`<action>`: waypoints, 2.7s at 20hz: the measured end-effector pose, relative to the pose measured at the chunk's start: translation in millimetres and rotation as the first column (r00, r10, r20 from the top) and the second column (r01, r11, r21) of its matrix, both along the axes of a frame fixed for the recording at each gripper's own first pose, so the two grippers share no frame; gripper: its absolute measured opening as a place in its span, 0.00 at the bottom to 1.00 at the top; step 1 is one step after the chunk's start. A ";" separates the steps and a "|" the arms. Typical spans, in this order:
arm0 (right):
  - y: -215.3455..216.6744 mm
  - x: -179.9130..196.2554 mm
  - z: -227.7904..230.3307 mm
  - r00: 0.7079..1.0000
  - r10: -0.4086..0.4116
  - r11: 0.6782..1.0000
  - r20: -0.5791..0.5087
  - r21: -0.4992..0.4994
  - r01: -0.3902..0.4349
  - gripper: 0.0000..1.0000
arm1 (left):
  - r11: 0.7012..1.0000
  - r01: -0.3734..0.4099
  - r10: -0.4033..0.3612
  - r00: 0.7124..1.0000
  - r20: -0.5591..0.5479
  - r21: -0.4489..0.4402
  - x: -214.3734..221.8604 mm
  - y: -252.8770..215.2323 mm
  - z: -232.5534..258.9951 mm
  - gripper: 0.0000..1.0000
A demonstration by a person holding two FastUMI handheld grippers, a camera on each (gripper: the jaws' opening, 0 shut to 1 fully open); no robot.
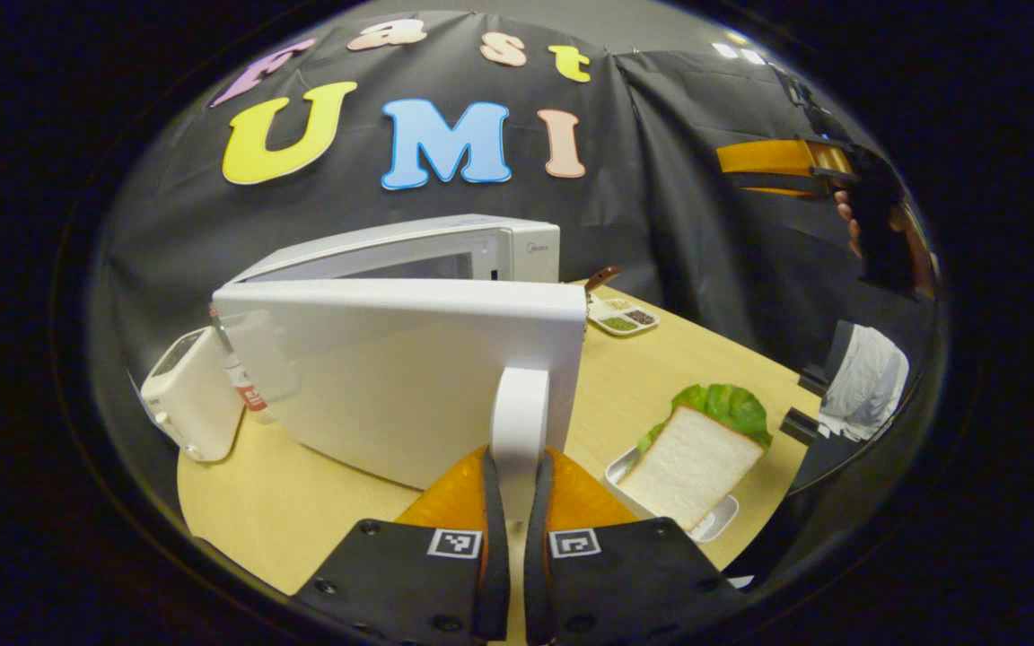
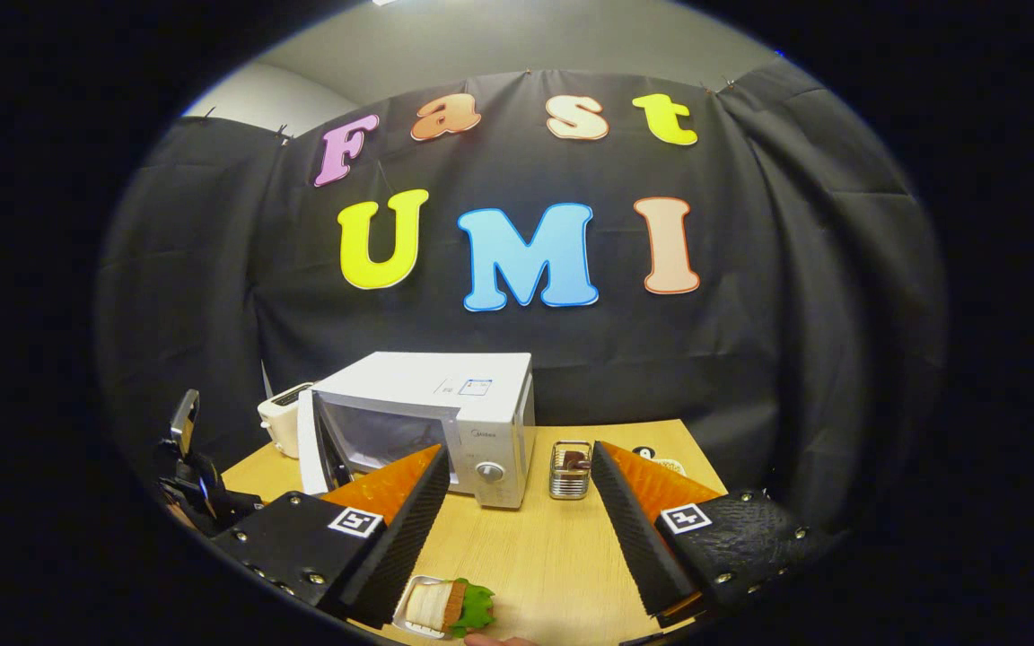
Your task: Open the microwave oven with the left hand, put the food in, and close the microwave oven.
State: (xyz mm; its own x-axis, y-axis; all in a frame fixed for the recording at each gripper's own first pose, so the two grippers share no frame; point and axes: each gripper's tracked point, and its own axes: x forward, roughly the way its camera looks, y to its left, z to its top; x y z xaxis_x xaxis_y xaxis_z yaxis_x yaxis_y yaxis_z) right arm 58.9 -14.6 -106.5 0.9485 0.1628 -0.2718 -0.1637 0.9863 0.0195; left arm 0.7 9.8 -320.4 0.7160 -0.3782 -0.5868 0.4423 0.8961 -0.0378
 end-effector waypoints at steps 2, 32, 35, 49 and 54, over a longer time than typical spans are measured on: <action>3.3 0.3 -14.6 0.999 0.005 1.000 -0.050 0.024 -0.004 0.97 | 1.000 0.004 -0.004 1.000 -0.013 0.019 -19.3 22.0 1.7 0.18; 55.9 -105.2 -261.5 0.555 0.269 0.931 -0.787 0.361 0.060 0.92 | 0.979 -0.156 0.168 0.983 -0.080 0.135 -95.1 254.5 8.4 0.25; 67.7 -101.4 -253.9 0.555 0.305 0.905 -0.774 0.418 0.086 0.67 | 0.971 -0.193 0.203 0.977 -0.066 0.141 -100.6 266.1 12.5 0.50; 104.3 -82.6 -172.3 0.735 0.335 0.935 -0.589 0.304 -0.182 0.29 | 0.792 -0.610 0.598 0.763 0.244 -0.036 -161.8 287.3 112.4 1.00; 135.8 -65.5 -129.5 0.801 0.378 0.926 -0.464 0.193 -0.325 0.29 | 0.792 -0.610 0.579 0.728 0.368 -0.039 -155.5 236.6 180.3 0.97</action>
State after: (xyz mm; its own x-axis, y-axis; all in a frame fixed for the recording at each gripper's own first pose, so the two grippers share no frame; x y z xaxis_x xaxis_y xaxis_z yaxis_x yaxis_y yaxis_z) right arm -6.6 121.2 -235.9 0.5699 0.5105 -0.6439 -0.4423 0.8510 0.2832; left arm -154.9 246.4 -140.1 0.9360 0.2300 -0.2664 -0.2128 0.9727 0.0924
